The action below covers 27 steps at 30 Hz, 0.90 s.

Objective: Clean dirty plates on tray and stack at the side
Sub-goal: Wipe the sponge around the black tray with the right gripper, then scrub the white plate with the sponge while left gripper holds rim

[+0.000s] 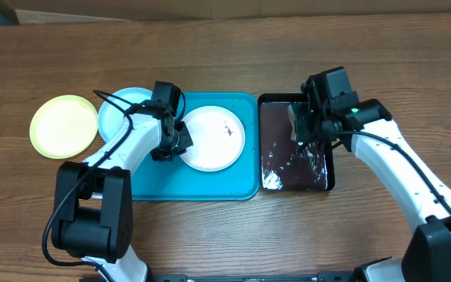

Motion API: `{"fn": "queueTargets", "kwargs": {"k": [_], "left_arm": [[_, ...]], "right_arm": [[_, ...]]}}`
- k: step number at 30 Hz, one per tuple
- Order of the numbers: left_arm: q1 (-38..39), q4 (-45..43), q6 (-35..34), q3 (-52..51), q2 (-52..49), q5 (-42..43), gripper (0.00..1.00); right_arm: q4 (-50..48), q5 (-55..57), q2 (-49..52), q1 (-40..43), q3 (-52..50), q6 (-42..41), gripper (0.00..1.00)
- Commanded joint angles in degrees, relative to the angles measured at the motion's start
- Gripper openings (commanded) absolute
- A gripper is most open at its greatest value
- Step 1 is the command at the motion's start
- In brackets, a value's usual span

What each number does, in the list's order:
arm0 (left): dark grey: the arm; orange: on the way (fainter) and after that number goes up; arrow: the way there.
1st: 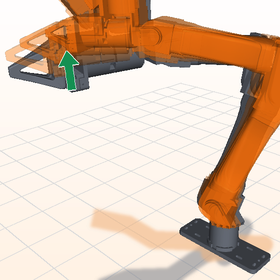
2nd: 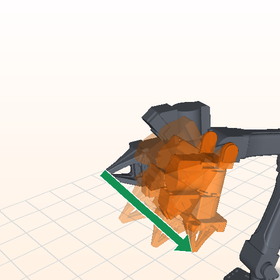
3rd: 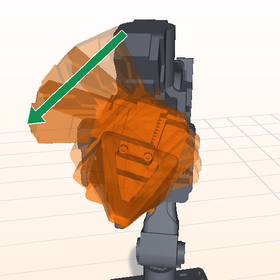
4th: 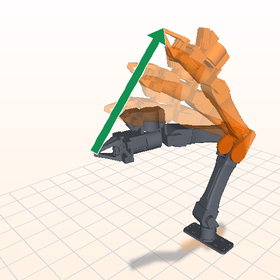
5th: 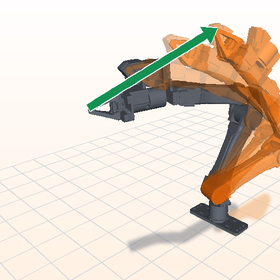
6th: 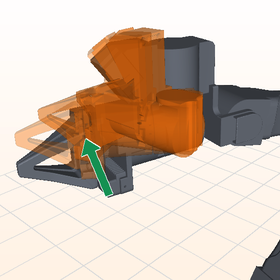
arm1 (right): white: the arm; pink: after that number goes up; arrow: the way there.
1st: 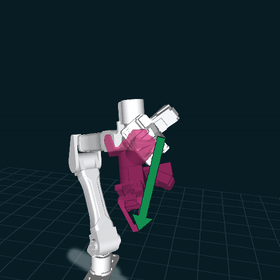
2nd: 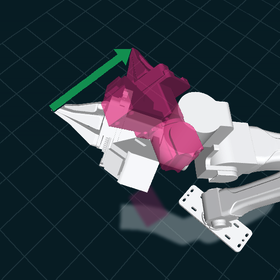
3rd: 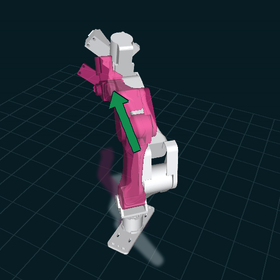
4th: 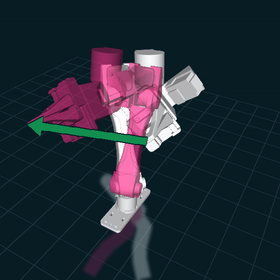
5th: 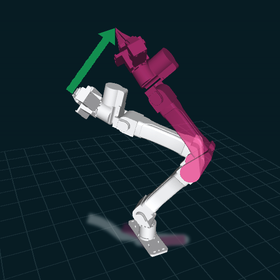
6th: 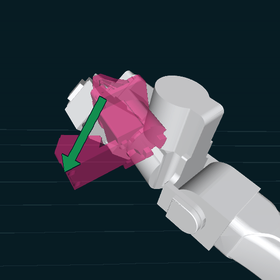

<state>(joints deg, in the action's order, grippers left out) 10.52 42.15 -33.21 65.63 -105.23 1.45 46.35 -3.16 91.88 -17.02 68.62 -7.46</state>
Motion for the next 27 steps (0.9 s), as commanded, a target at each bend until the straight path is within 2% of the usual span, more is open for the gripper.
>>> {"fn": "queueTargets", "kwargs": {"k": [1,6,10,18,27], "left_arm": [[0.0,0.0,-0.2,0.0,-0.8,0.0,0.04],[0.0,0.0,-0.2,0.0,-0.8,0.2,0.04],[0.0,0.0,-0.2,0.0,-0.8,1.3,0.04],[0.0,-0.3,-0.2,0.0,-0.8,1.4,0.04],[0.0,-0.3,-0.2,0.0,-0.8,1.4,0.04]], "right_arm": [[2.4,3.6,-0.6,-0.4,4.4,0.0,0.04],[9.7,3.5,-0.5,-0.6,15.5,0.0,0.04],[11.7,0.6,-0.5,-0.6,21.6,0.0,0.04],[10.8,-3.8,2.3,-2.5,21.8,0.0,0.04],[10.6,3.1,11.7,-8.4,21.8,-2.2,0.04]]}}
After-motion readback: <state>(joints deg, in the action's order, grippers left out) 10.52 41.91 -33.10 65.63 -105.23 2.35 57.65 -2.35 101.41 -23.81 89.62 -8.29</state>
